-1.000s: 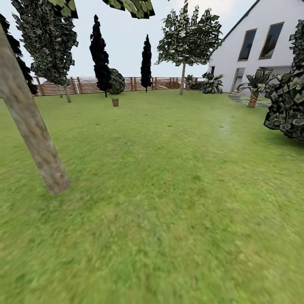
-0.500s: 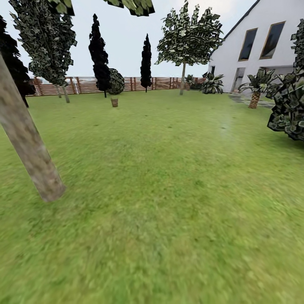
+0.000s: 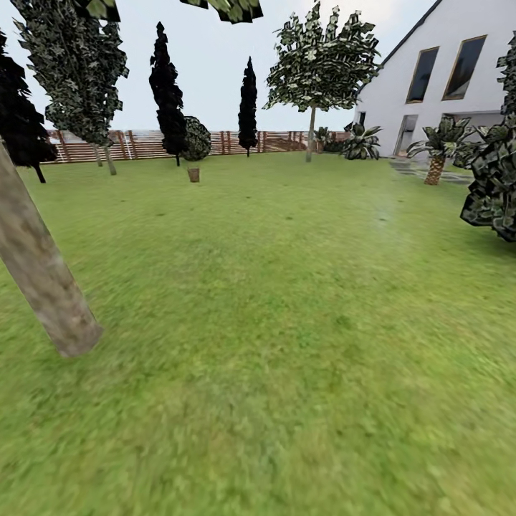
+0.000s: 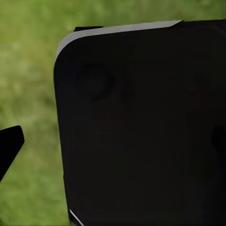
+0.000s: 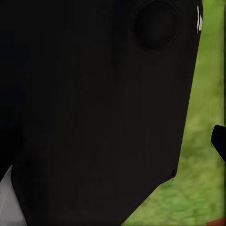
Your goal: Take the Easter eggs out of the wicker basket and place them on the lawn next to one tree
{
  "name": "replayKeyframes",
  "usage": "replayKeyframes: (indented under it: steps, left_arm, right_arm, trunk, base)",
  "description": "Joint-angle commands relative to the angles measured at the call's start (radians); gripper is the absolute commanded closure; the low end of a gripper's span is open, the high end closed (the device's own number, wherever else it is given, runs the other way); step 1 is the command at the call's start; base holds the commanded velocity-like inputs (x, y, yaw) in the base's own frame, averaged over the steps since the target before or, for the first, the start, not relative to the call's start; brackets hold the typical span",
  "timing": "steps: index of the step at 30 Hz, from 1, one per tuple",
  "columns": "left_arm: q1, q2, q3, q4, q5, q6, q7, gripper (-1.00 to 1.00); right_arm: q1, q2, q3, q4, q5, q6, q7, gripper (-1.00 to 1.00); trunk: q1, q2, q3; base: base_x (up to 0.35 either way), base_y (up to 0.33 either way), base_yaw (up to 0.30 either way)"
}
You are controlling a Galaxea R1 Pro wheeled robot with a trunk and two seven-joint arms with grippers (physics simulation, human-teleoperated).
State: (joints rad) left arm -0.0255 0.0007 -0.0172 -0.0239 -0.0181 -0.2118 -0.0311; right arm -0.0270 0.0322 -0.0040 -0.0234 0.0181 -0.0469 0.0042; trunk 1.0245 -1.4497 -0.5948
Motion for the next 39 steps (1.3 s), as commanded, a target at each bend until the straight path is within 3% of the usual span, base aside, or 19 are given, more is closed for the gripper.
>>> replayKeyframes:
  steps: [1,39]
  left_arm:
    - [-0.001,0.0,-0.001,0.001,-0.002,-0.004,-0.001,-1.0]
    - [0.001,0.0,-0.001,0.001,-0.002,-0.024,-0.001,-1.0]
  right_arm:
    - [-0.001,0.0,-0.001,0.001,0.002,-0.003,0.0,-1.0]
    - [-0.001,0.0,-0.001,0.001,0.002,-0.003,0.0,-1.0]
  trunk:
    - [0.001,0.0,-0.001]
    - [0.001,0.0,-0.001]
  base:
    - [0.339,0.0,0.0]
    - [0.339,0.0,0.0]
